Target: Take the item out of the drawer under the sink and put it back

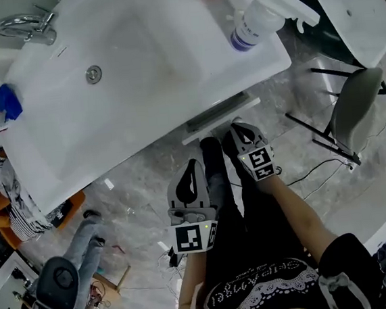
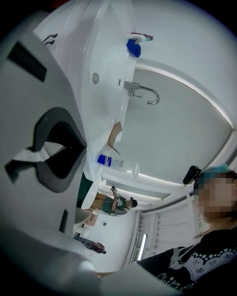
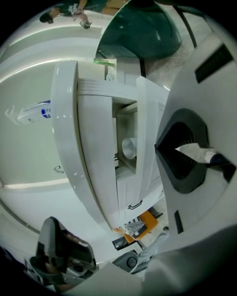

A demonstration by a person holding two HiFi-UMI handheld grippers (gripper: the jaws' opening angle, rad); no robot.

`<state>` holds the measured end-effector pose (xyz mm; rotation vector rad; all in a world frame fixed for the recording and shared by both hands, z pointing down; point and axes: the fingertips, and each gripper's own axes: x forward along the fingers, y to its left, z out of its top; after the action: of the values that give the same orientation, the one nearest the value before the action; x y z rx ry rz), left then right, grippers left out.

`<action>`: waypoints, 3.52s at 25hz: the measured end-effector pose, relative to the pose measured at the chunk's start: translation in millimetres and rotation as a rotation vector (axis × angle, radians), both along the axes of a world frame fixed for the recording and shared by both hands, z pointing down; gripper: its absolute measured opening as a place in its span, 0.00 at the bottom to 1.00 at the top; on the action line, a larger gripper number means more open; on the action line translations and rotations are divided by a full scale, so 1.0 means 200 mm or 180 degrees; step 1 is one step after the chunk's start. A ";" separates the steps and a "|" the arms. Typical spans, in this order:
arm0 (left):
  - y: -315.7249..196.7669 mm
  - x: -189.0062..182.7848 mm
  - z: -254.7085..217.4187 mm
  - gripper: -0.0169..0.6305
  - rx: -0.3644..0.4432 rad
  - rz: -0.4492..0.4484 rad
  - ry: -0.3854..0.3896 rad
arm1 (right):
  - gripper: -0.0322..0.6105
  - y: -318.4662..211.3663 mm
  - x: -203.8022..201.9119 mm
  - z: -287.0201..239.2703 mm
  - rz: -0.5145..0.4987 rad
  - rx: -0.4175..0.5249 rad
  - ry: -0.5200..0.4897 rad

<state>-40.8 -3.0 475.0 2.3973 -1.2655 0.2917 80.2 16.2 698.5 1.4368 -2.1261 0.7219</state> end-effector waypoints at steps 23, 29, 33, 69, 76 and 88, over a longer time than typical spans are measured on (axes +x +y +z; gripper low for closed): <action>-0.11 -0.17 -0.62 0.03 0.0598 0.0058 0.0153 | 0.08 -0.25 -0.07 -1.31 0.0223 0.1081 -0.0465; -0.13 -0.22 -0.81 0.03 0.0825 0.0006 0.0279 | 0.08 -0.21 -0.10 -1.57 0.0022 0.1385 -0.0414; -0.11 -0.23 -0.91 0.03 0.1016 0.0020 0.0318 | 0.08 -0.18 -0.10 -1.71 -0.0036 0.1542 -0.0395; 0.24 0.12 -0.98 0.03 0.1120 -0.0424 0.0319 | 0.08 0.16 0.22 -1.93 -0.0380 0.1878 -0.0748; 0.21 0.12 -0.98 0.03 0.1172 -0.0489 0.0224 | 0.08 0.15 0.26 -1.92 -0.0400 0.1922 -0.0764; 0.16 0.07 -0.96 0.03 0.1254 -0.0482 0.0032 | 0.08 0.10 0.28 -1.96 -0.0338 0.1985 -0.0844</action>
<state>-26.5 30.0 282.1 2.5930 -1.6148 -0.0192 137.0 37.1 306.9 1.5671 -2.7728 0.2128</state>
